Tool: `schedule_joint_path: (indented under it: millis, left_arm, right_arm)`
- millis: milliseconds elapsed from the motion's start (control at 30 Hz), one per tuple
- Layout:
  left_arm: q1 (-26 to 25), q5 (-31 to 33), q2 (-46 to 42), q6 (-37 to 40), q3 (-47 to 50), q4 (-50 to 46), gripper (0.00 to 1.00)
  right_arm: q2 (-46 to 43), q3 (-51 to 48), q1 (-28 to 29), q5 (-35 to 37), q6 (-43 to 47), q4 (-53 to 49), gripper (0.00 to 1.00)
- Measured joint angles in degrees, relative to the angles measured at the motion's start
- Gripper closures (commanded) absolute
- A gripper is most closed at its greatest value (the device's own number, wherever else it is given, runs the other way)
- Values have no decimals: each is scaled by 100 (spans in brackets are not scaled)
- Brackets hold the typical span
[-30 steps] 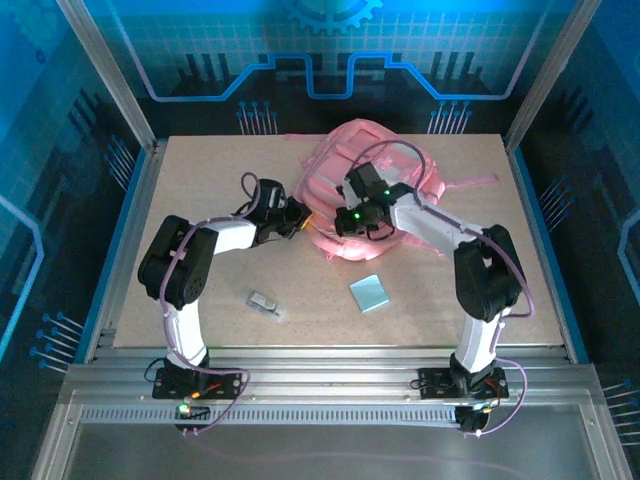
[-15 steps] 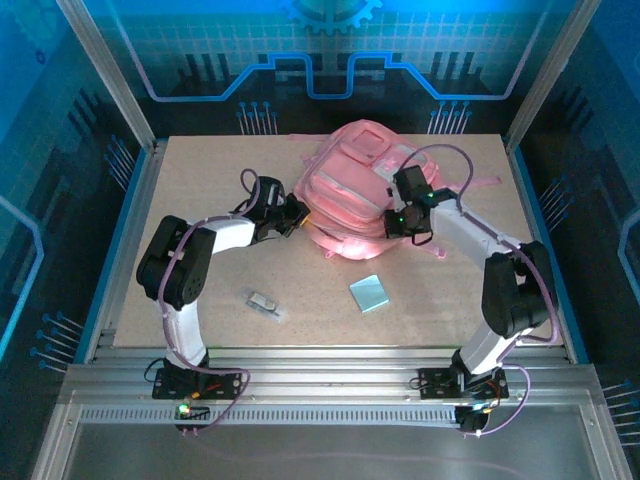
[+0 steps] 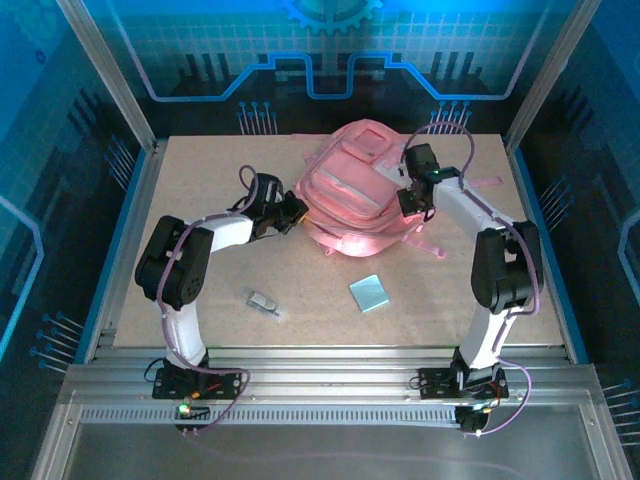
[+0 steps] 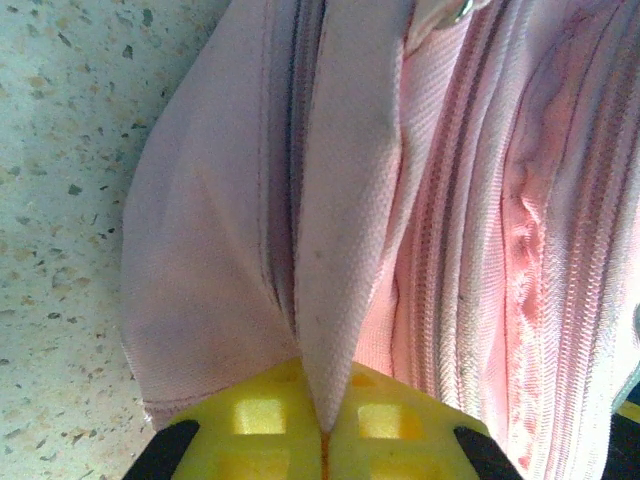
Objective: Pack the student bag
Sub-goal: Zip the student bag at the top-center of the table.
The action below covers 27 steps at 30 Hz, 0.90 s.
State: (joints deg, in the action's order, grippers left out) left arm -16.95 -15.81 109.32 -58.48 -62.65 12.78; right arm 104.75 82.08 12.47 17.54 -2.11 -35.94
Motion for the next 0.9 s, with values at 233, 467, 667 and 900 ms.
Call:
schedule_joint_path:
  millis: [233,467,667,900]
  left_arm:
    - [52,-216,0,35,-79,-55,100]
    - [52,-396,-48,208,-111,-170,100]
    - [256,-326,-96,339,-129,-354,100]
    - [350,-295,-96,341,-157,-435,97]
  right_arm:
    - [-544,-376,-7,0,-133,90,100]
    - [-216,-313,-269,92,-63,188,100]
    - [20,-160,-861,651,26,284,100]
    - [-17,61,-863,553,-94,223,93]
